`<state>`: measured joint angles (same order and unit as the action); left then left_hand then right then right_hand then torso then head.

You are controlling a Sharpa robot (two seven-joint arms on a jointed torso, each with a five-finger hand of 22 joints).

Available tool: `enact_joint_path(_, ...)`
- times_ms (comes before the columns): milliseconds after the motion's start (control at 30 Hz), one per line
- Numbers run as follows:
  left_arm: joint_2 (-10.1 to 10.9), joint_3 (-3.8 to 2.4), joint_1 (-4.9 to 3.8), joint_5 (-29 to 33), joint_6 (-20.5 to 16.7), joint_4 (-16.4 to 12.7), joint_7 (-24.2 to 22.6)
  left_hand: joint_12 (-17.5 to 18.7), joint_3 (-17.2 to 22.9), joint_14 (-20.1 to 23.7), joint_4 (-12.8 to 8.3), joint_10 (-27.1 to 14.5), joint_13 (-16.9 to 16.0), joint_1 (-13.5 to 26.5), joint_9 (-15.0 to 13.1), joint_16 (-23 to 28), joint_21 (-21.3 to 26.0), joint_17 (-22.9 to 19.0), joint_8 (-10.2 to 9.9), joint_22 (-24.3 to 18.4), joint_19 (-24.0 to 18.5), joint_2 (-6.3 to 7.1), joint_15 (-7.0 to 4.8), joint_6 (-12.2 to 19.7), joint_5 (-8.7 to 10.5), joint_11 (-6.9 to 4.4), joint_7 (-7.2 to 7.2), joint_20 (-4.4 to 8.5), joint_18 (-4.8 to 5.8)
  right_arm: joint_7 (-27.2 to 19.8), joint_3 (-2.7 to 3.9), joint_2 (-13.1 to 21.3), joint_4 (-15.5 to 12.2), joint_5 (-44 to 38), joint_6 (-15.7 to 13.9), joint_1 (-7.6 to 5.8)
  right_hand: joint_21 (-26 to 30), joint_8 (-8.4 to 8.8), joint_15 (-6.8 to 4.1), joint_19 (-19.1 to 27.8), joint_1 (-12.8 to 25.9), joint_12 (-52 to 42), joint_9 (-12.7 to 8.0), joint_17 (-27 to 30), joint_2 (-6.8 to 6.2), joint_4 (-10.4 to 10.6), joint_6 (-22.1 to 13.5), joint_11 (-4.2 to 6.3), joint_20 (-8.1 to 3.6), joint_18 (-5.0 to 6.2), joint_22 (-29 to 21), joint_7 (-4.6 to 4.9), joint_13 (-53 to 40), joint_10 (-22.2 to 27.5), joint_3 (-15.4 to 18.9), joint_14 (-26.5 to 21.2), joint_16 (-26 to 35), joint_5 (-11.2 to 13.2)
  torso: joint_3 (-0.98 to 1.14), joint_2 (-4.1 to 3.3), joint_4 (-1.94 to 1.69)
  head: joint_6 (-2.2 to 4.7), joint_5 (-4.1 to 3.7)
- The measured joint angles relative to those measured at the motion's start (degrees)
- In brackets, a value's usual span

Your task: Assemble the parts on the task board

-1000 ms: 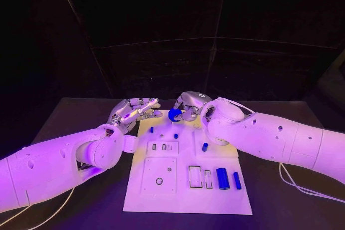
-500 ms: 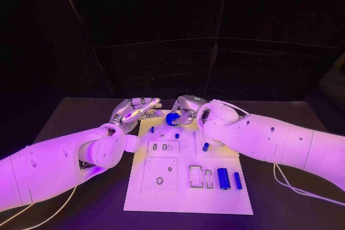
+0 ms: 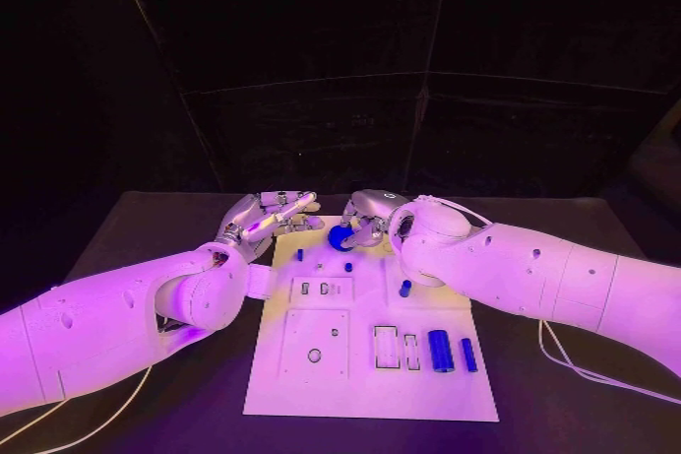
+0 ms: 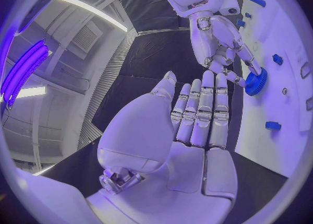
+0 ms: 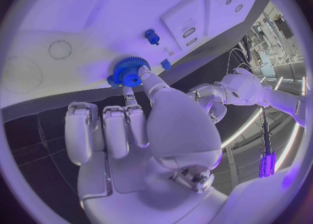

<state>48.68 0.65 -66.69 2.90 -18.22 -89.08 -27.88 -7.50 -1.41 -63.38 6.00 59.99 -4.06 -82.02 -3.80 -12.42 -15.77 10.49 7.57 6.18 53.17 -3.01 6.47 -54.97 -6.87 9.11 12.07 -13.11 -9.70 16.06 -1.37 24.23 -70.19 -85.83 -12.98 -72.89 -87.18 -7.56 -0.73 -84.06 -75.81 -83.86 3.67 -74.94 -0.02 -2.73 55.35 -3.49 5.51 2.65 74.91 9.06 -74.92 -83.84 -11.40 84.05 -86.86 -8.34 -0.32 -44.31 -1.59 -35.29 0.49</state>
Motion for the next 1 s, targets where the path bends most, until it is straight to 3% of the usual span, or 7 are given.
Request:
enact_joint_path(167,0.0,0.0,0.0,0.0,0.0,0.0,0.0,0.2,-0.2,0.0,-0.2,0.0,0.1,0.0,0.0,0.0,0.0,0.1,0.0,0.0,0.0,0.0,0.0,0.0,0.0,0.0,0.0,0.0,0.0,0.0,0.0,-0.2,0.3,0.0,0.5,0.05,0.0,1.67,0.53,0.2,1.9,0.3,0.3,0.0,-1.88,0.9,-2.6,-0.72,0.22,0.0,0.0,0.45,0.0,-0.1,1.3,-0.1,0.0,-1.2,0.0,-0.02,-0.02,-0.04,-0.02)
enact_joint_path(267,0.0,0.0,0.0,0.0,0.0,0.0,0.0,0.2,-0.2,0.0,-0.2,0.0,0.1,0.0,0.0,0.0,0.0,0.1,0.0,0.0,0.0,0.0,0.0,0.0,0.0,0.0,0.0,0.0,0.0,0.0,-0.02,-0.3,0.4,0.0,0.6,0.11,0.0,3.25,0.87,0.0,3.0,0.7,0.1,0.0,-3.0,2.2,-4.5,-1.13,0.65,0.0,0.0,0.92,0.0,-0.1,2.7,0.0,0.0,0.2,-0.01,-0.03,-0.02,-0.07,0.01)
enact_joint_path(367,0.0,0.0,0.0,0.0,0.0,0.0,0.0,0.2,-0.2,0.0,-0.2,0.0,0.0,0.0,0.0,0.0,0.0,0.1,0.0,0.0,0.0,0.0,0.0,0.0,0.0,0.0,0.0,0.0,0.0,0.0,-0.02,-0.4,0.5,0.0,0.8,0.14,0.0,3.8,0.95,0.1,3.9,0.7,0.1,0.0,-3.27,3.3,-5.4,-1.13,0.73,0.01,0.0,1.19,0.0,-0.1,3.8,-0.1,0.0,0.6,-0.01,-0.03,-0.03,-0.11,0.02)
enact_joint_path(833,0.0,0.0,0.0,0.0,0.0,0.1,0.1,0.2,-0.2,0.0,-0.2,0.0,0.0,0.0,0.0,0.0,0.0,0.0,-0.2,0.0,0.0,0.0,0.0,0.0,0.0,0.0,0.0,0.0,0.0,0.1,-0.04,0.1,0.3,0.2,1.3,0.18,0.0,3.79,1.14,0.1,5.5,0.7,0.3,0.0,-2.08,8.0,-4.3,-1.33,1.16,0.01,0.0,1.0,0.0,-0.3,6.6,0.1,0.0,0.0,-0.02,-0.04,-0.02,-0.06,0.04)
enact_joint_path(1000,0.1,0.0,0.0,0.0,0.0,0.1,0.1,0.2,-0.2,0.0,-0.2,0.0,0.0,0.0,0.0,0.0,0.0,0.0,-0.2,0.0,0.0,0.0,0.0,0.0,0.0,0.0,0.0,0.0,0.0,-0.9,-0.07,3.1,-2.4,1.1,-1.3,0.23,0.0,3.79,1.14,0.1,5.3,0.7,0.3,0.0,-1.81,8.5,-3.8,-1.33,1.16,0.01,0.0,0.91,0.0,-0.3,6.7,0.1,0.0,-1.7,-0.02,-0.04,0.02,0.13,-0.07)
